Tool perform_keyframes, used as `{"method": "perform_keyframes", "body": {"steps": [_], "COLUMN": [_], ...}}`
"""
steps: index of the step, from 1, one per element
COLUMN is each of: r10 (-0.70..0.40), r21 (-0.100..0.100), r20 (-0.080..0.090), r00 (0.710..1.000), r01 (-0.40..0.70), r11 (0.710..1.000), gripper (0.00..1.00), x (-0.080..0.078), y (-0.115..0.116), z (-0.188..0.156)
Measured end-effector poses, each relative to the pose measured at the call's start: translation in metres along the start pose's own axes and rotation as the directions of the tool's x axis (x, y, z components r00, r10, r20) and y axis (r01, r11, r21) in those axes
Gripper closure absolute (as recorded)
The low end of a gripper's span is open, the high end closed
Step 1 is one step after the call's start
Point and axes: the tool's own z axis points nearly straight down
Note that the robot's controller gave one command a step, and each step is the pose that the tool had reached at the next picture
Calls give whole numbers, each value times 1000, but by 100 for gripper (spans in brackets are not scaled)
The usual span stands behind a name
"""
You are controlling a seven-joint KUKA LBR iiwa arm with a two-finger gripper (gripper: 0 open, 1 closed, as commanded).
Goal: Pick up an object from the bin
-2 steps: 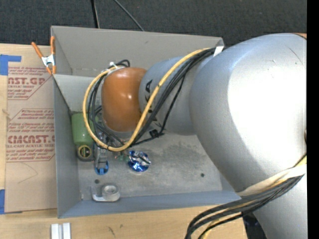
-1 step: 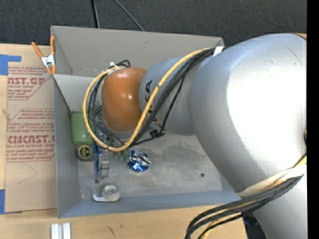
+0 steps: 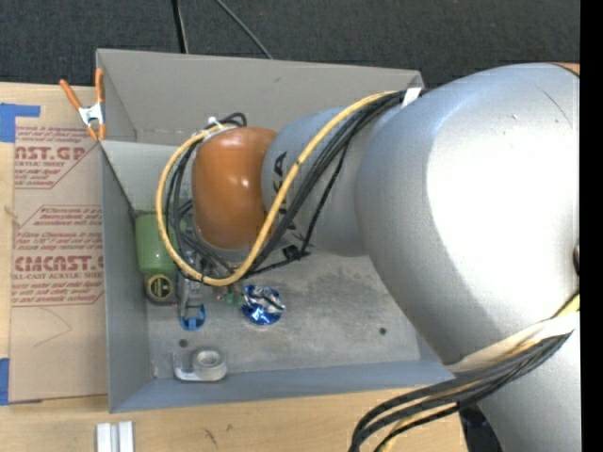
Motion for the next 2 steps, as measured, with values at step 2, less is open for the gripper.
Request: {"method": "perform_keyframes", "body": {"steps": [2], "r10": [-485], "r21": [0], "r20": [7], "r00": [875], "r01": [485], "r11": [875], "gripper": [100], "x": [34], "y": [25], "z": [12]}}
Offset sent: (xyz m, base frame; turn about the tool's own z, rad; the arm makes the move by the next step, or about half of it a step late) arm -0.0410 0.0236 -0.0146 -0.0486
